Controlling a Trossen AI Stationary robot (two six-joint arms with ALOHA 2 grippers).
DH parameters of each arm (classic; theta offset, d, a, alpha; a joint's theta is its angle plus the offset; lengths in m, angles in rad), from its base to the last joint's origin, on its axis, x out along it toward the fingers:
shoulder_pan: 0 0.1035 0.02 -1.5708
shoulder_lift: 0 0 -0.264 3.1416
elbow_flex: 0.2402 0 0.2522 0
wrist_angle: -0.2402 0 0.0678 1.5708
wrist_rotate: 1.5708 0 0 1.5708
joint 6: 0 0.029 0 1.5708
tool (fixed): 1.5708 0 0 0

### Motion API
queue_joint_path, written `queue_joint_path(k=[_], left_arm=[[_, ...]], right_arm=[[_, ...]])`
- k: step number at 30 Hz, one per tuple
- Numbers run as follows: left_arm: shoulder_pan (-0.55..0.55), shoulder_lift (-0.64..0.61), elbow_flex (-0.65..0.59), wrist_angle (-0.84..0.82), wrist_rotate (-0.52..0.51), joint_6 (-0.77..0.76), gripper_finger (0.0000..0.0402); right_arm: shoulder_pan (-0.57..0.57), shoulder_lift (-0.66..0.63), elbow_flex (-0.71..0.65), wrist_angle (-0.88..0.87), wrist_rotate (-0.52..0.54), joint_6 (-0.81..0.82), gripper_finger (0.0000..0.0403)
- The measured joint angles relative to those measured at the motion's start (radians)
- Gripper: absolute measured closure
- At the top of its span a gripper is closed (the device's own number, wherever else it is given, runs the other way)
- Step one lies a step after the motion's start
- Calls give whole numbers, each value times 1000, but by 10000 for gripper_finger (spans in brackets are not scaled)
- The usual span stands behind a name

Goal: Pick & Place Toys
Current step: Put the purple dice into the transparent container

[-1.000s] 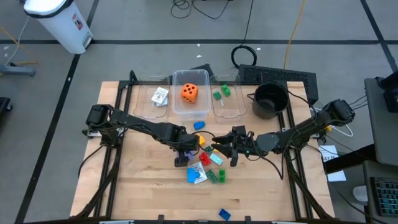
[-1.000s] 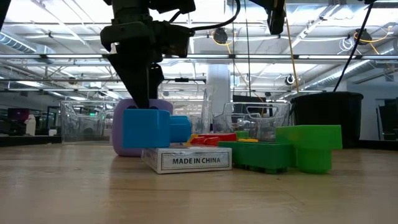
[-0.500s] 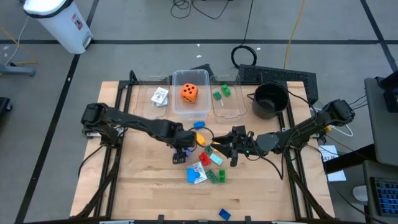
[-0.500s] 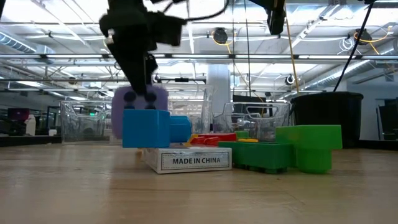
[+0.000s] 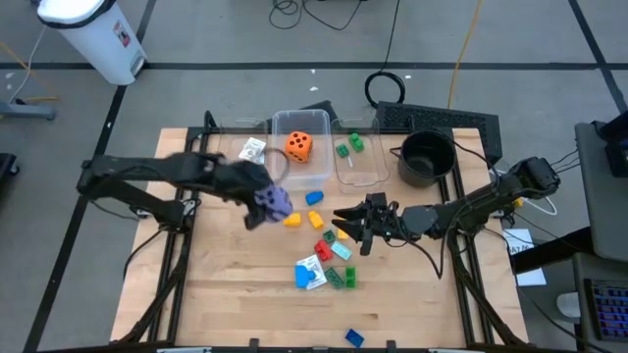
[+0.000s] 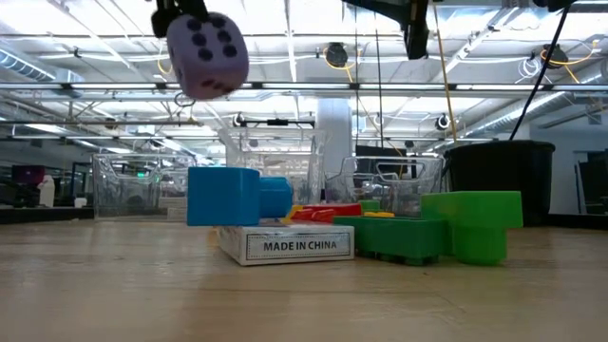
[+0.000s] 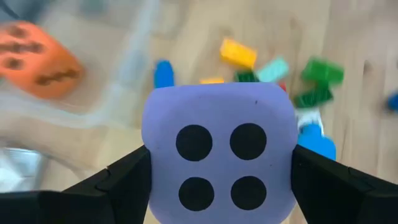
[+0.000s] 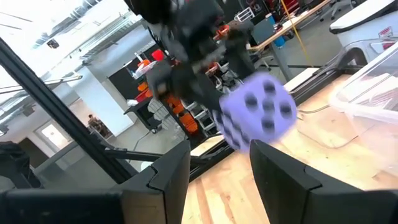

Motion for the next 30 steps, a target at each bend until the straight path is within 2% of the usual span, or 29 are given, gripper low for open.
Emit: queue_joint_path(k=[4, 9, 16, 22, 27, 30], left_arm=[[45, -80, 16, -6, -46, -22, 87], [112, -65, 138, -32, -78, 41, 84], [239, 105, 366, -108, -75, 195, 87], [327, 304, 519, -221, -34, 301, 79], [392, 448, 617, -259, 32, 380, 87], [428, 522, 659, -258, 67, 408, 79]], right_arm=[[-12, 0, 0, 0, -1, 0, 243], [-25, 0, 0, 0, -2, 3, 243], [-56, 0, 0, 0, -4, -28, 243], [-92, -11, 0, -3, -4, -68, 243], [-112, -66, 0, -27, -4, -151, 243], [-117, -130, 0, -114, -3, -208, 243]])
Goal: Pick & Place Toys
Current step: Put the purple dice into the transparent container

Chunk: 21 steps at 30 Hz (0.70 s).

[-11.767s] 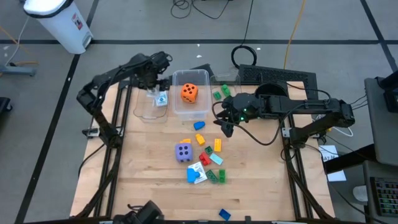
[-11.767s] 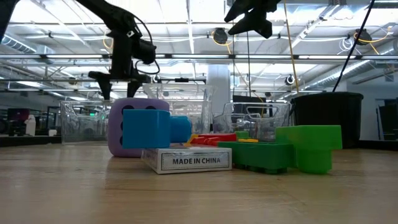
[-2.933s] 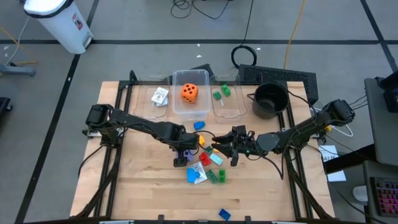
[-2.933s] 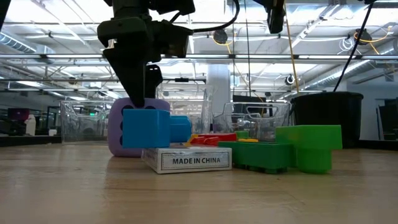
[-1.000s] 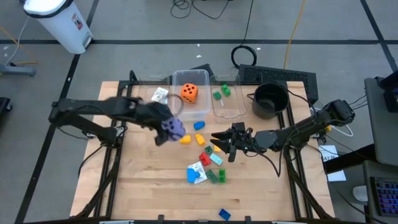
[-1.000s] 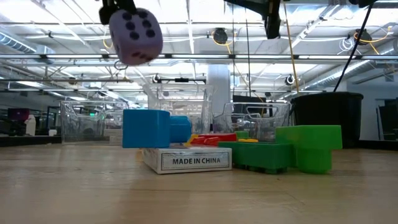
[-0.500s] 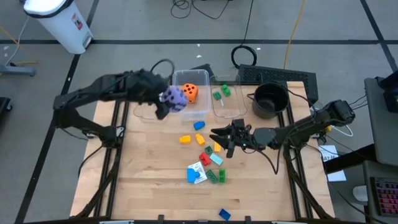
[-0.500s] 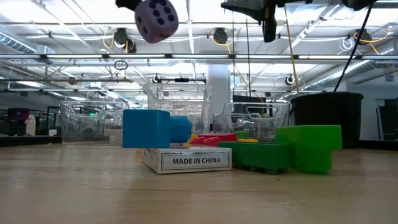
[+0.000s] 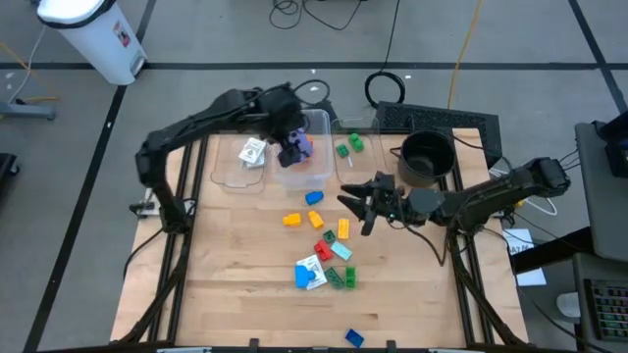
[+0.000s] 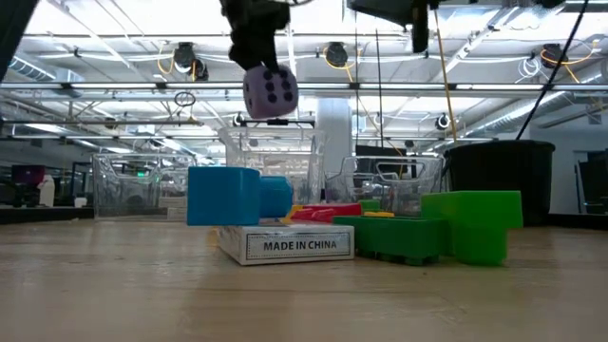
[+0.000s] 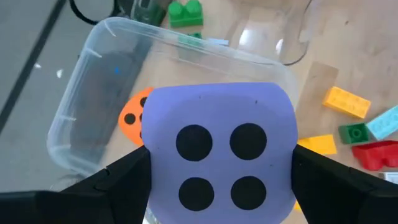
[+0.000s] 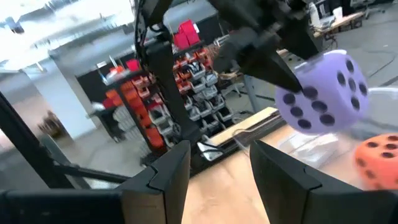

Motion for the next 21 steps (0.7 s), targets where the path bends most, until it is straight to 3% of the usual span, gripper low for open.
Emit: queue_joint_path(k=[9, 21], left_arm=[[59, 154, 35, -1, 49, 32, 87], [42, 293, 35, 7, 68, 41, 82]], right_arm=[[0, -197, 0, -370, 9, 20, 243], [0, -232, 0, -471, 11, 32, 243]])
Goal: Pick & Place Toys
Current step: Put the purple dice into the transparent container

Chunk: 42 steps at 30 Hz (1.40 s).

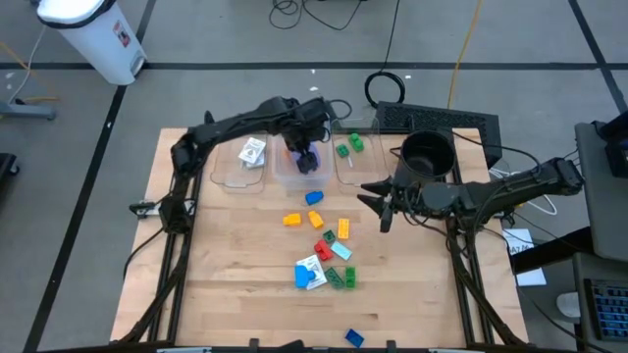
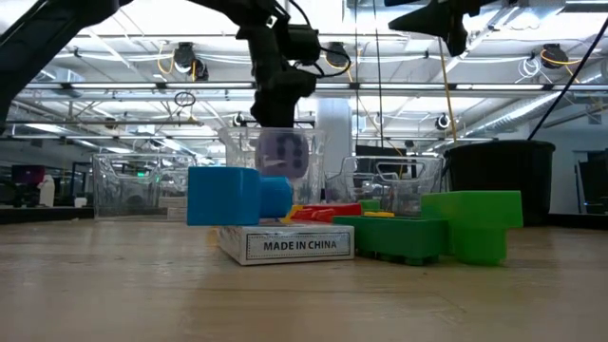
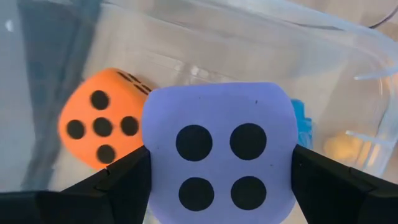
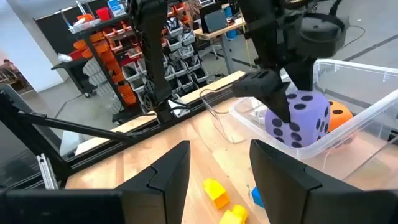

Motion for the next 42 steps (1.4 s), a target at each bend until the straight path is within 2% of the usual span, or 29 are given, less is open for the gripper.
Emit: queue_joint_path(k=[6, 14, 29, 32, 38, 40, 42], left_arm=[[-4, 38, 0, 11, 23, 1, 72], [-9, 60, 0, 35, 36, 10, 79], [-9, 58, 0, 50, 40, 14, 17], [-6, 58, 0, 45, 50, 16, 27], [-5, 58, 0, 46, 66, 13, 89], [-5, 58, 0, 46, 66, 12, 90], [-5, 58, 0, 46, 66, 11, 72]], right_arm=[[0, 0, 0, -22, 0, 11, 243], [0, 1, 0, -49, 0, 23, 243], [0, 1, 0, -51, -3, 26, 243], [0, 1, 0, -51, -3, 27, 243], [0, 1, 0, -51, -3, 27, 243], [0, 1, 0, -51, -3, 26, 243], [0, 1, 0, -51, -3, 26, 243]])
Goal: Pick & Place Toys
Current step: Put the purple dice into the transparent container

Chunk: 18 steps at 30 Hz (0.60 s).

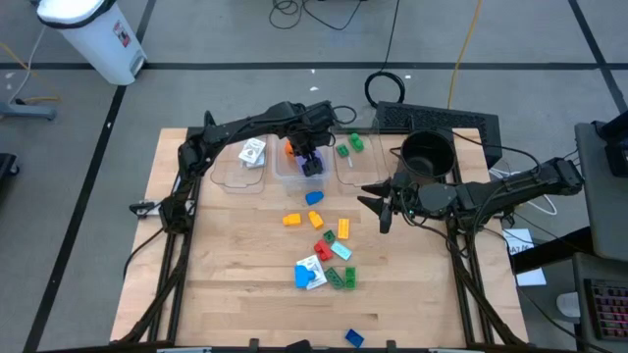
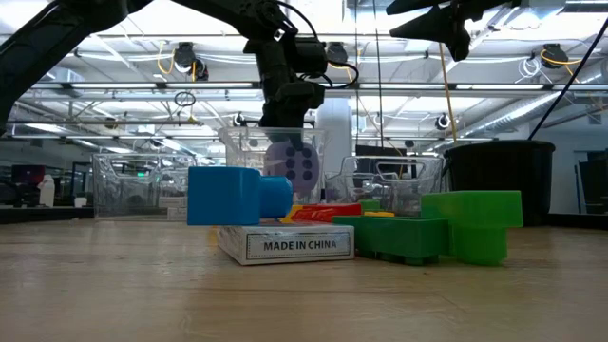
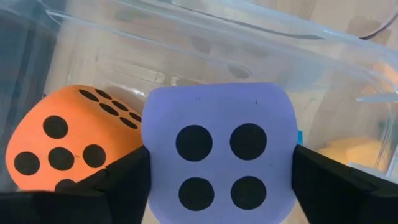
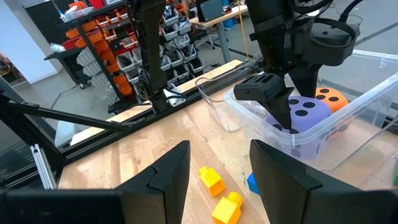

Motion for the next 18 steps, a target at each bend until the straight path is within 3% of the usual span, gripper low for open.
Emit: queue_joint_path(k=[5, 12, 18], left_arm=[[0, 0, 0, -1, 0, -7, 12], [0, 0, 0, -3, 0, -6, 50], [0, 0, 0, -3, -1, -3, 31]], right_arm=[[0, 0, 0, 0, 0, -2, 243], [0, 0, 0, -1, 0, -7, 243], [0, 0, 0, -18, 0, -7, 243]])
